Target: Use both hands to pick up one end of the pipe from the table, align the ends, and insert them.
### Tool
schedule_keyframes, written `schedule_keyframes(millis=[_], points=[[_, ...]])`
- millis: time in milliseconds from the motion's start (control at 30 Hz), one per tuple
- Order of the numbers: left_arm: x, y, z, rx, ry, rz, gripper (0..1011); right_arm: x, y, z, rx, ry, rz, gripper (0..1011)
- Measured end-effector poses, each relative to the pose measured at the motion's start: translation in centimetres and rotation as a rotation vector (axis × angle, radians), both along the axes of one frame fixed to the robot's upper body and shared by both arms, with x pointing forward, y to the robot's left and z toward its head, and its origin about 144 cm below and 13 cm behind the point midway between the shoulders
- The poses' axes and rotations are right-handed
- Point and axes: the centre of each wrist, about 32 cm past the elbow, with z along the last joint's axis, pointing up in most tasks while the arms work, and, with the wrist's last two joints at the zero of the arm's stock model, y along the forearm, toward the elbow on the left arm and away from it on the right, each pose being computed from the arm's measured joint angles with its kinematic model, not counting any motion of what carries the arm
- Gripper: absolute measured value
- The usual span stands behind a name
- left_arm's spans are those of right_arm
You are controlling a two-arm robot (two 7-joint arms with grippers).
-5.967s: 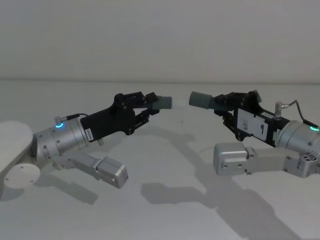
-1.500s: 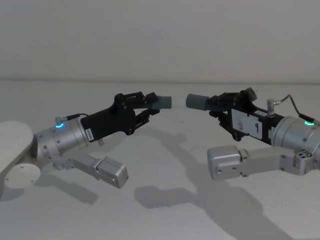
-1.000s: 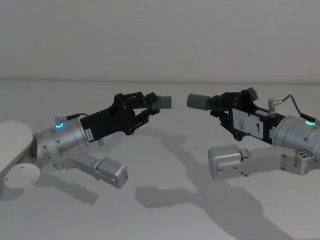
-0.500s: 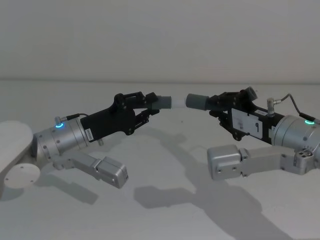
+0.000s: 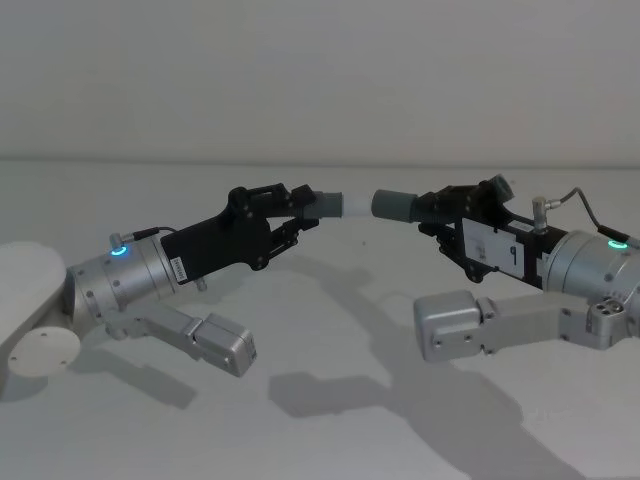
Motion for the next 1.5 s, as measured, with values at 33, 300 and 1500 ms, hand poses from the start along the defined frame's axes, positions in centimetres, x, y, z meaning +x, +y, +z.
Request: schedule_keyframes(millis=[33, 300, 1500], points=[[0.0, 0.0, 0.0, 0.0, 0.0, 0.0, 368, 0.0, 0.01, 0.01, -0.001, 0.0, 0.0, 278], [0.0, 0.0, 0.0, 0.0, 0.0, 0.0, 368, -0.02, 0.09, 0.06, -0.006, 0.001, 0.001, 276], [0.0, -0.01, 0.0, 0.0, 0.0, 0.0, 368, -0.13, 0.18, -0.05, -0.006, -0.001, 0.014, 278]])
